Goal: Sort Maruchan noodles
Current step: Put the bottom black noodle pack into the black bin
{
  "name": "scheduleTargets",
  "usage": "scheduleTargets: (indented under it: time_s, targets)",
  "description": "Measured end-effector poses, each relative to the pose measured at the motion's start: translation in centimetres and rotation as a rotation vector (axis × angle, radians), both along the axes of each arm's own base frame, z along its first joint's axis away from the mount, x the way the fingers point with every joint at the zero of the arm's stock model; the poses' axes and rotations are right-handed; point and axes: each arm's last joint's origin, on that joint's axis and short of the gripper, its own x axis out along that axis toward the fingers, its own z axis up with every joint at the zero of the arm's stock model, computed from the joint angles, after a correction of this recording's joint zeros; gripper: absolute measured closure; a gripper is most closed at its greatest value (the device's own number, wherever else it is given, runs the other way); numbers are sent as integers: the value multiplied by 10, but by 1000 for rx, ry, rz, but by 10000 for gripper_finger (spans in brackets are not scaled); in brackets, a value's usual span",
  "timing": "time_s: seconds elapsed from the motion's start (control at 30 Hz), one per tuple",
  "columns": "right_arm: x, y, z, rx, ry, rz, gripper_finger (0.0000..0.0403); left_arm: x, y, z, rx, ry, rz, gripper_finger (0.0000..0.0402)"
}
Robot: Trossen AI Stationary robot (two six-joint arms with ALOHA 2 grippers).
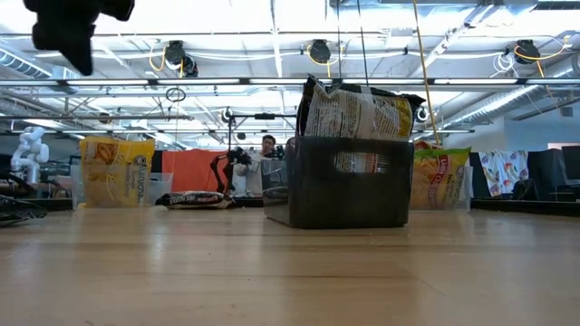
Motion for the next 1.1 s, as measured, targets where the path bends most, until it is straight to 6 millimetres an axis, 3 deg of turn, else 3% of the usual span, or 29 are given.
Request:
scheduleTargets:
  time_s: [0.17, 0.53, 0.8, 1.1]
  targets:
    - [0, 0, 0, 0, 0, 0, 319, 5, -6, -6, -109, 72, -49, 380]
    - [0, 0, 0, 0, 0, 1, 319, 16, -10, -16, -103, 146, -165, 386]
    - [0, 0, 0, 1, 0, 1, 319, 15, -11, -16, -125, 150, -148, 396]
    - [0, 0, 0, 1, 0, 2, 319, 21, -14, -22, -148, 202, -158, 356]
